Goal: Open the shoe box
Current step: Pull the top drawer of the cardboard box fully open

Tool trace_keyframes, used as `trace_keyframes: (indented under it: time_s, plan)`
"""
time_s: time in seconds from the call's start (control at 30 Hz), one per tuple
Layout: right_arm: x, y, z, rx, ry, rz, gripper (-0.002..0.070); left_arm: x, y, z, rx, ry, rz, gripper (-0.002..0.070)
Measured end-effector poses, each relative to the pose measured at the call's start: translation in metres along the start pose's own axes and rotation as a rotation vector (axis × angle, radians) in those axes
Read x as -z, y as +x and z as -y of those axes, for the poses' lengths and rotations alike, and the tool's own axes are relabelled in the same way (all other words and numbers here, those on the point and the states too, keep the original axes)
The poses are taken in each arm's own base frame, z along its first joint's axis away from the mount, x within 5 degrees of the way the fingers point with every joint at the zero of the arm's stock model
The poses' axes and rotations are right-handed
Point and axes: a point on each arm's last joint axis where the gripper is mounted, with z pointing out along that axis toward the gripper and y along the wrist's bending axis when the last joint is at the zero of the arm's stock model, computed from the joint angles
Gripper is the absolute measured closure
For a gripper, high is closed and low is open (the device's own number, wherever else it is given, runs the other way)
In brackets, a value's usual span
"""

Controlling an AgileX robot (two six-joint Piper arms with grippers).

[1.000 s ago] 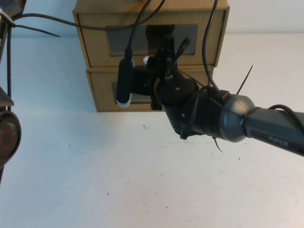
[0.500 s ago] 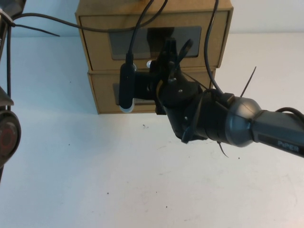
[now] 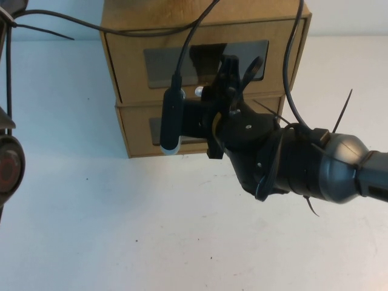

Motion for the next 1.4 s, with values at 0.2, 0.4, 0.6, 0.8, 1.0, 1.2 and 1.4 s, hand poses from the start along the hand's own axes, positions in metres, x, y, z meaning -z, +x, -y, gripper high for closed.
trace_keyframes:
  time_s: [0.2,0.4,0.6,0.8,1.0,1.2,1.4]
  plan:
    - [0.001,0.000,0.001,-0.017,0.002,0.001,0.0670,0.010,-0.004,0.006,0.016,-0.008,0.009,0.0680]
    - [0.001,0.000,0.000,-0.032,-0.004,-0.004,0.0670,0.051,-0.022,0.037,0.032,-0.010,0.072,0.0680]
    - [0.001,0.001,0.000,-0.053,-0.003,-0.008,0.0671,0.036,-0.011,0.055,0.079,0.056,-0.008,0.0680]
    - [0.001,0.000,0.000,-0.058,-0.001,-0.010,0.0671,0.004,0.013,0.041,0.139,0.051,-0.119,0.0680]
    - [0.001,0.000,0.000,-0.061,-0.002,-0.010,0.0672,0.004,0.013,0.040,0.118,0.040,-0.117,0.0680]
    - [0.002,0.001,0.000,-0.078,-0.008,-0.014,0.0672,0.002,0.014,0.038,0.117,0.038,-0.121,0.0680]
    - [0.014,0.003,-0.004,-0.072,-0.025,-0.008,0.0672,-0.003,0.016,0.037,0.122,0.041,-0.127,0.0680]
